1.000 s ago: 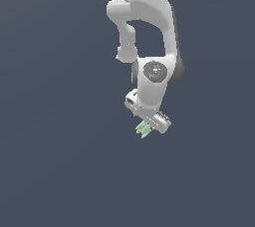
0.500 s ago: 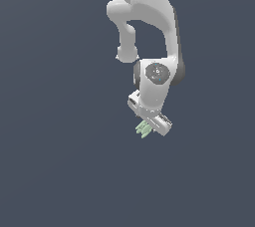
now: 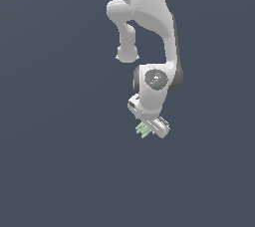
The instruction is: Pick up the object and move it to a goal position.
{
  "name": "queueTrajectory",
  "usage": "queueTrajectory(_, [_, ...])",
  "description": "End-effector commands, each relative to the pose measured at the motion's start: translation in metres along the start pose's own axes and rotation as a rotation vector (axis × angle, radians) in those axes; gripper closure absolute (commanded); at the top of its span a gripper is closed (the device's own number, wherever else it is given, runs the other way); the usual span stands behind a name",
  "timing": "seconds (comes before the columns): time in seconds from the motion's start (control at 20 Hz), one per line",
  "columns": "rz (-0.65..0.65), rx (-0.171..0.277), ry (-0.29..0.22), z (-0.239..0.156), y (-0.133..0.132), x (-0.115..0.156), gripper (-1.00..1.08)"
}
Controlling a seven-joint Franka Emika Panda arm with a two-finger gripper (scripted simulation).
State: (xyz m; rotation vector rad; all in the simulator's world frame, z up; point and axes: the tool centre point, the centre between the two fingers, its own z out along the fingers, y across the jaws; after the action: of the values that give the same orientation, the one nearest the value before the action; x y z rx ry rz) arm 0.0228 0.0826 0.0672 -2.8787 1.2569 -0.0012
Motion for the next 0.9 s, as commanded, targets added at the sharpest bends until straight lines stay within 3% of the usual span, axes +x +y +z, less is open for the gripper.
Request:
queueTrajectory(0.0, [0.001, -0.001, -0.001, 0.014, 0.001, -0.001, -0.92])
queueTrajectory(0.35, [0.002, -0.001, 0.000, 0.028, 0.000, 0.000, -0.92])
queueTrajectory(0.4, [0.002, -0.001, 0.000, 0.028, 0.000, 0.000, 1.08])
queueTrajectory(0.85, [0.002, -0.001, 0.000, 0.028, 0.000, 0.000, 1.08])
